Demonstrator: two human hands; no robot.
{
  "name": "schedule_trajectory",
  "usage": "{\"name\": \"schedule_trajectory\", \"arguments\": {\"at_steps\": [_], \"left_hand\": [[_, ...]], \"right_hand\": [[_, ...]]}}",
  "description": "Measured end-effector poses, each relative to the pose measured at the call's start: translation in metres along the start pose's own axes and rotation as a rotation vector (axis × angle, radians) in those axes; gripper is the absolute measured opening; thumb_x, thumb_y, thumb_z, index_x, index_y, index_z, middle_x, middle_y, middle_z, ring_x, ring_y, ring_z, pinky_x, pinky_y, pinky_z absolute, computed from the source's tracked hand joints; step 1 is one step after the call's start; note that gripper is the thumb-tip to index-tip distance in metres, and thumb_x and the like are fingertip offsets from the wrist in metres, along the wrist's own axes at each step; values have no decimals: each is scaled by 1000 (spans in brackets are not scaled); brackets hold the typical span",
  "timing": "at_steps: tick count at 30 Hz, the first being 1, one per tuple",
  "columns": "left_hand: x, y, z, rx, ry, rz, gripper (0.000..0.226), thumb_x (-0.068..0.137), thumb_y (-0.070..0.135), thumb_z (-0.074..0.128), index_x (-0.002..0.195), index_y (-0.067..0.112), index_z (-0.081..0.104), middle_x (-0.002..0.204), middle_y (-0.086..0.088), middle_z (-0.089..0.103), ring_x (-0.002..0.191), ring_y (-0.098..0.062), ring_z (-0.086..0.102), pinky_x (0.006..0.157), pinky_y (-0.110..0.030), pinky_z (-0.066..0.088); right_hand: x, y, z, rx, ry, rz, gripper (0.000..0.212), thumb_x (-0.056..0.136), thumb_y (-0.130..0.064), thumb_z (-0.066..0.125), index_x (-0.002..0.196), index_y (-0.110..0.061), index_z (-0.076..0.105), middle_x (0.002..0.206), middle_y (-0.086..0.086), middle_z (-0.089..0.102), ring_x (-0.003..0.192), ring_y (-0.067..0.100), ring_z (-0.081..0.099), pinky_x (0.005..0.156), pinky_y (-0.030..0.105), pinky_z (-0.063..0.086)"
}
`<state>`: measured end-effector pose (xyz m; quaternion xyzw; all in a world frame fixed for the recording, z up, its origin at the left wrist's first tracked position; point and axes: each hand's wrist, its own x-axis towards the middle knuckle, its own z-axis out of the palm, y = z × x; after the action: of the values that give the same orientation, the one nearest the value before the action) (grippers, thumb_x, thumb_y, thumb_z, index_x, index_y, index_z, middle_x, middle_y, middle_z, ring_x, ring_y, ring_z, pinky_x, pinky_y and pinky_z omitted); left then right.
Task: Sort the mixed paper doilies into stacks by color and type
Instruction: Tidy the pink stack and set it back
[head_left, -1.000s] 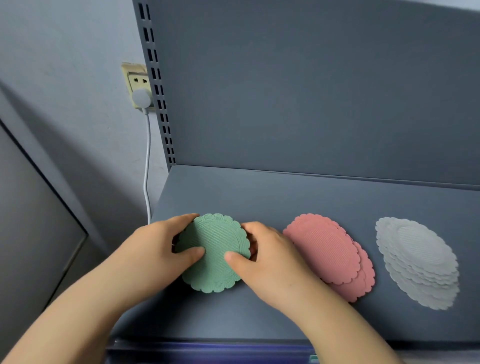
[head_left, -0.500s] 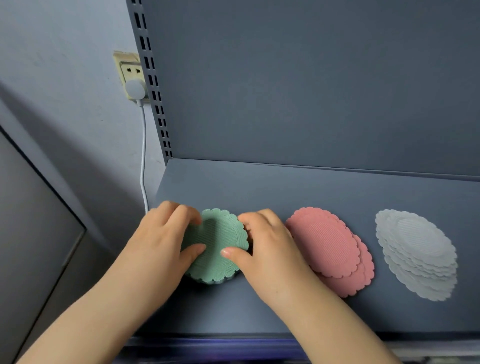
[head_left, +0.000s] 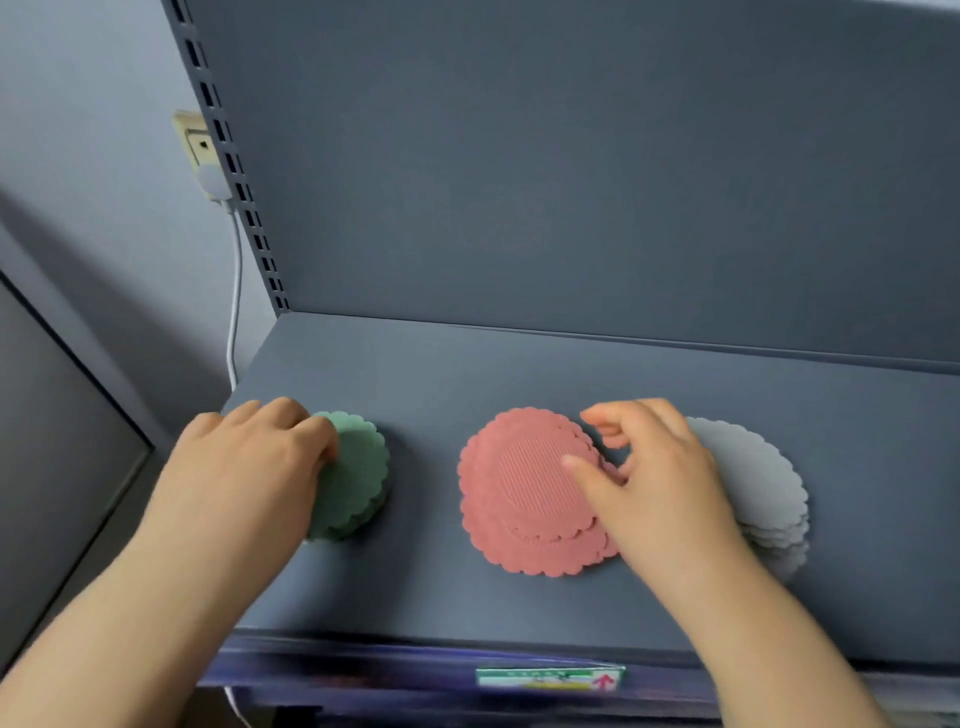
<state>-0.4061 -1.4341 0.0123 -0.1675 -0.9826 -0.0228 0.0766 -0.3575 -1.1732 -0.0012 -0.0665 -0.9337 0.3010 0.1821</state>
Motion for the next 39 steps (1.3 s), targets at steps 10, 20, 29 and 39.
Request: {"name": "schedule_trajectory", "arguments": {"at_steps": [10, 20, 29, 39], "left_hand": [[0, 113, 26, -229, 78, 96, 25, 88, 24, 59, 109, 11, 63, 102, -8, 61, 91, -33, 56, 75, -44, 50], [4, 124, 39, -396, 67, -41, 51, 87, 32, 60, 134, 18, 45, 123, -6, 49, 110, -28, 48, 94, -32, 38], [26, 119, 33, -339, -117, -78, 57, 86, 49, 54, 132, 21, 36, 125, -5, 44, 115, -24, 41, 92, -25, 28], [29, 120, 35, -265, -164, -46, 54, 91, 51, 45, 135, 22, 32, 125, -5, 45, 115, -26, 41, 97, -30, 34]], "right_hand": [[0, 40, -10, 163, -340, 87, 56, 76, -31, 71, 126, -24, 48, 126, -8, 46, 115, 11, 48, 100, 33, 39], [26, 34, -1, 423, -530, 285, 34, 72, -31, 74, 100, -22, 57, 104, -4, 64, 99, 17, 61, 93, 42, 47], [44, 35, -3, 307, -663, 313, 41, 65, -35, 80, 93, -11, 63, 88, 2, 69, 82, 18, 65, 77, 34, 54], [35, 31, 0, 379, -538, 333, 40, 65, -30, 80, 96, -23, 56, 92, -6, 66, 83, 9, 63, 74, 30, 53]]}}
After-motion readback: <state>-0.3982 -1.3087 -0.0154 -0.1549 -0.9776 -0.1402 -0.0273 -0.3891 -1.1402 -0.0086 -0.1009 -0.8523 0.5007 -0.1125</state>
